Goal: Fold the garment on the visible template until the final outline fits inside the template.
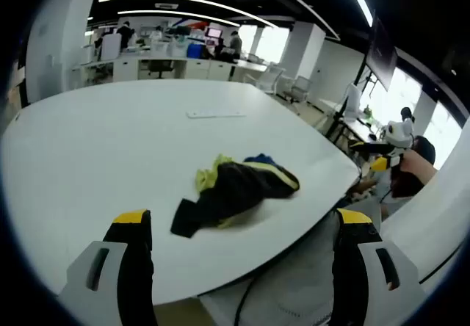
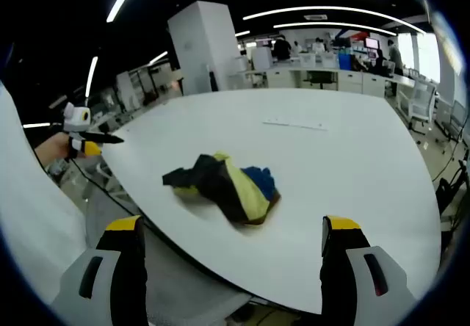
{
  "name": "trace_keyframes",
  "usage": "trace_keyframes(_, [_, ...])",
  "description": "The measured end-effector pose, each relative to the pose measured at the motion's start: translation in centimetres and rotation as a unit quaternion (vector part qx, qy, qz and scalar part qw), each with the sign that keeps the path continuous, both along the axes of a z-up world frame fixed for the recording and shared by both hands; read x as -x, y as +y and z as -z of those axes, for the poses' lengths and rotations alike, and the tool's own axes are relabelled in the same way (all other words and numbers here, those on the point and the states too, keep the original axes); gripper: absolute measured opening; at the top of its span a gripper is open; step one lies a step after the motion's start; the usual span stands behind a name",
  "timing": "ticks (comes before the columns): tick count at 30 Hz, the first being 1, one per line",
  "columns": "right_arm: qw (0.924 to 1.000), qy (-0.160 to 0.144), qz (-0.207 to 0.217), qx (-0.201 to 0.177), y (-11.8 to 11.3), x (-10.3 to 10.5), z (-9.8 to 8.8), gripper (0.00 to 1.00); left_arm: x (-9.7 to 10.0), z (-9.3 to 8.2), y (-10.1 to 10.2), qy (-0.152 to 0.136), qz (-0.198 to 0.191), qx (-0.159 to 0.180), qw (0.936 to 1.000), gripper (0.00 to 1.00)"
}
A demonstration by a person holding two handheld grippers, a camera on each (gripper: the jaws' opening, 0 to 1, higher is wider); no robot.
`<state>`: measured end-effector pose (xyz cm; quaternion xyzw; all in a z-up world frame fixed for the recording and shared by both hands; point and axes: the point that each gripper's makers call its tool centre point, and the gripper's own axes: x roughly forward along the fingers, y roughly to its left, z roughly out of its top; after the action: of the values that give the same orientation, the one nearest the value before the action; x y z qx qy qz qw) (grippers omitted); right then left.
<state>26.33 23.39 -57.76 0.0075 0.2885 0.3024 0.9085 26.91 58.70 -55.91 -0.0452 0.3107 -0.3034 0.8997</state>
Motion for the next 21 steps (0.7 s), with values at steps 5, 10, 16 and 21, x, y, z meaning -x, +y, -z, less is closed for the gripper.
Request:
trace_keyframes(5, [1.0000,0.000,0.000,-0.001,0.22,-0.05,-0.01,1.00,-0.10,-0.02,0.22,0.000,-0.002,-0.001,1.0000,1.00])
trace_keyframes(10, [1.0000,0.002,-0.003,0.001,0.36,0.01,0.11,1.00,-0.20,-0.05,0.19,-0.003,-0.003,0.000,1.0000,1.00])
trace_keyframes(16, [1.0000,0.000,0.002,0.002,-0.03,0.02,0.19,1.00,-0.47,-0.45,-0.25,-0.005,0.006,-0.003,1.0000,1.00])
trace_keyframes(21, [1.0000,-0.001,0.005,0.004,-0.15,-0.04,0.23,1.00,-0.50,-0.21,-0.44,-0.002,0.009,-0.001,1.0000,1.00])
